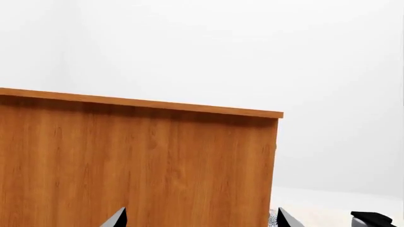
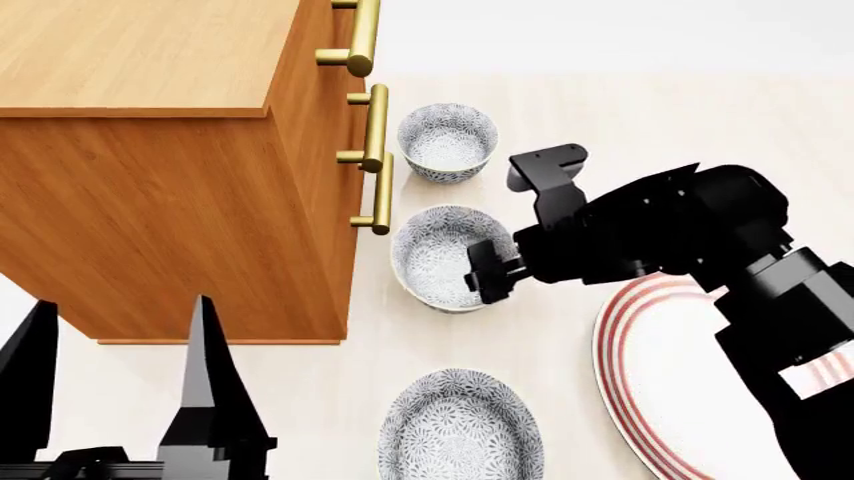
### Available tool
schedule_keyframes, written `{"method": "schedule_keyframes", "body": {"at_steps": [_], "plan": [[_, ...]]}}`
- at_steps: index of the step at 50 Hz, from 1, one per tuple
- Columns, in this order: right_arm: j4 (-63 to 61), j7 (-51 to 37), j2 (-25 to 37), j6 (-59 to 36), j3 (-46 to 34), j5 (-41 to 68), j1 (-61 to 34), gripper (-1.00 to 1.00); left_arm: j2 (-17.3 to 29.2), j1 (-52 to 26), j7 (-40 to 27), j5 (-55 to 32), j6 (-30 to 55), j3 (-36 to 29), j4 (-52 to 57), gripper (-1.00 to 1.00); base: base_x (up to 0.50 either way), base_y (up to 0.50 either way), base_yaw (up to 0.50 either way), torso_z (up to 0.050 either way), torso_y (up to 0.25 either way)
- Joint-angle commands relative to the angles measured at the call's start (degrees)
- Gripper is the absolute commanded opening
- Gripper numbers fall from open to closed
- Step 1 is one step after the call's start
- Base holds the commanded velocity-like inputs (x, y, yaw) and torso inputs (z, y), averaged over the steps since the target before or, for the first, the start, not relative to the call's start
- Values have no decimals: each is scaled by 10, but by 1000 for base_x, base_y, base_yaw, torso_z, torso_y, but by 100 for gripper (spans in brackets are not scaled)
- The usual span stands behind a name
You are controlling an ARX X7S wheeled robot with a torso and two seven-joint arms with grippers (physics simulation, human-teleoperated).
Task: Put the bowl in the middle on the plate.
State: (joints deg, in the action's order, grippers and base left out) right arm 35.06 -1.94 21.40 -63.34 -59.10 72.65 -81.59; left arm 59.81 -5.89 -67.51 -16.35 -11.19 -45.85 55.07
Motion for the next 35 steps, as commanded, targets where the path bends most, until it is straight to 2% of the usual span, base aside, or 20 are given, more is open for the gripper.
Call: {"method": "schedule_keyframes", "body": {"at_steps": [1,22,35], "plan": [[-2,-1,1,3,-1,-2,3,-100,0,0,1,-1,-1,1,-1,100,0,0,0,0,0],[-16,0,10,0,7,10,-4,-100,-5,-1,4,-4,-2,2,-5,100,0,0,0,0,0],[-55,-44,50,-33,32,37,-38,-100,-7,-2,4,-4,2,2,-4,100,0,0,0,0,0]]}}
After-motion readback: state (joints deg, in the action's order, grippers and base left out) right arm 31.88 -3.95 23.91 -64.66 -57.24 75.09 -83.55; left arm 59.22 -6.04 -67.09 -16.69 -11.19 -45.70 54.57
